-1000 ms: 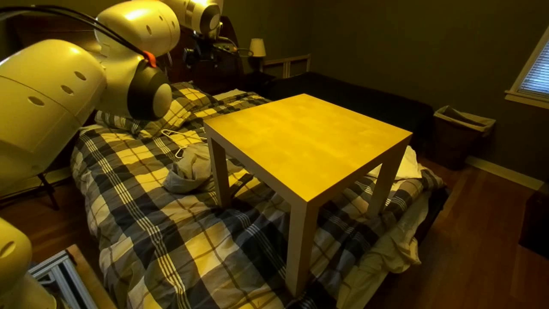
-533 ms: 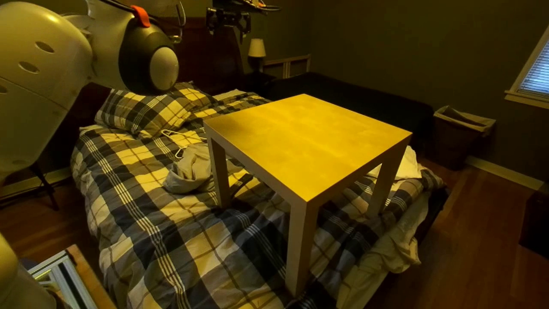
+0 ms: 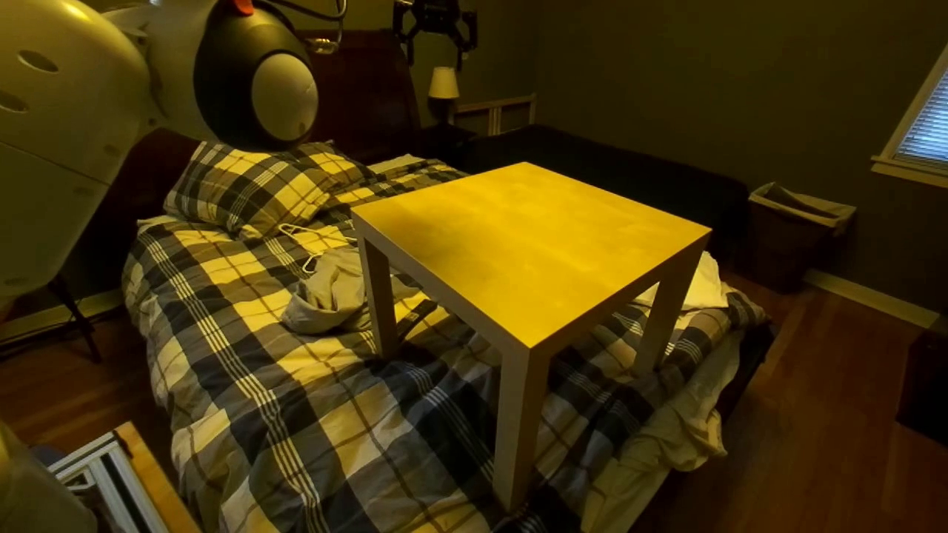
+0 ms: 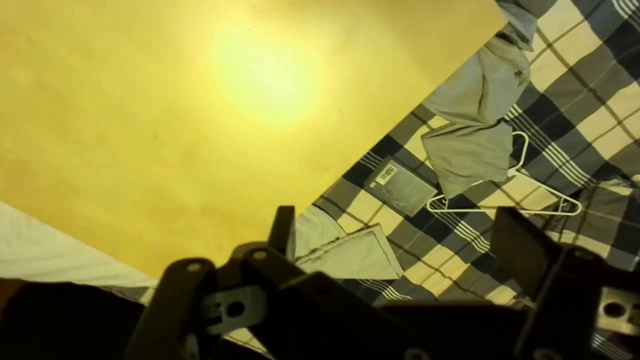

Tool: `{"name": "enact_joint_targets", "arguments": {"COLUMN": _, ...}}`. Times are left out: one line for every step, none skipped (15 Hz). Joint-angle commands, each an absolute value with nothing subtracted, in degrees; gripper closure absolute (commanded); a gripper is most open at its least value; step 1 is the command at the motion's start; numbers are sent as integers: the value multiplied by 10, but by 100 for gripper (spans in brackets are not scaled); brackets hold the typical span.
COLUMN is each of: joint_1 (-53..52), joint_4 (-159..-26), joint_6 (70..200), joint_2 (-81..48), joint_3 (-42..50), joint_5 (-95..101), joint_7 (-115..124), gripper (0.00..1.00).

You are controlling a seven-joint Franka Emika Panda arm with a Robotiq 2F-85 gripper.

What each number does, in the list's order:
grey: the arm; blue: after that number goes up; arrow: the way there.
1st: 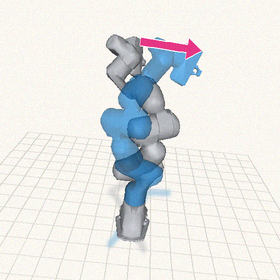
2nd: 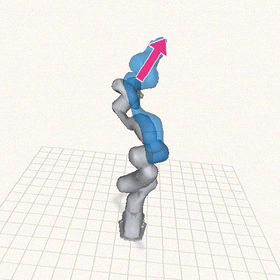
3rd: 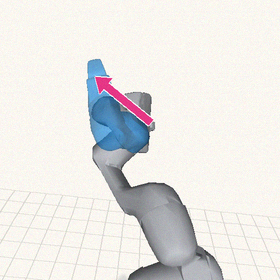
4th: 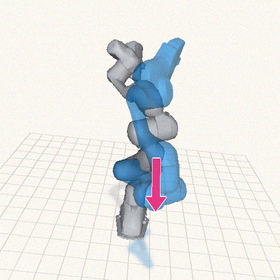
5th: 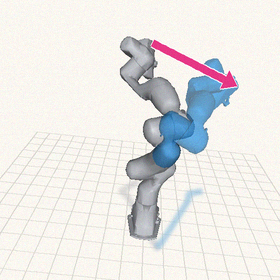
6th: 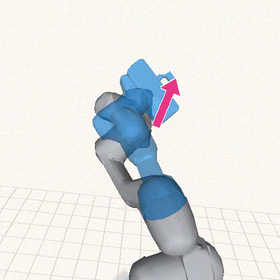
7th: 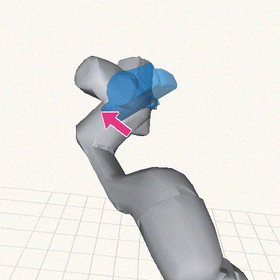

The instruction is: Fold the cloth on the table and then put it on the bed

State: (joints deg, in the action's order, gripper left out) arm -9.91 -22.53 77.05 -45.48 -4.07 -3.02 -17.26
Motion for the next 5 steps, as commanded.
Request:
{"name": "enact_joint_targets", "arguments": {"joint_1": -91, "joint_4": -250, "joint_6": 711, "joint_2": -434, "joint_3": -24, "joint_5": -9, "joint_7": -104, "gripper": 0}}
{"name": "enact_joint_targets", "arguments": {"joint_1": -92, "joint_4": -236, "joint_6": 743, "joint_2": -446, "joint_3": -36, "joint_5": -18, "joint_7": -138, "gripper": 0}}
{"name": "enact_joint_targets", "arguments": {"joint_1": -89, "joint_4": -236, "joint_6": 731, "joint_2": -446, "joint_3": -33, "joint_5": -16, "joint_7": -127, "gripper": 0}}
{"name": "enact_joint_targets", "arguments": {"joint_1": -88, "joint_4": -236, "joint_6": 727, "joint_2": -445, "joint_3": -31, "joint_5": -15, "joint_7": -121, "gripper": 0}}
{"name": "enact_joint_targets", "arguments": {"joint_1": -87, "joint_4": -237, "joint_6": 726, "joint_2": -444, "joint_3": -31, "joint_5": -15, "joint_7": -118, "gripper": 0}}
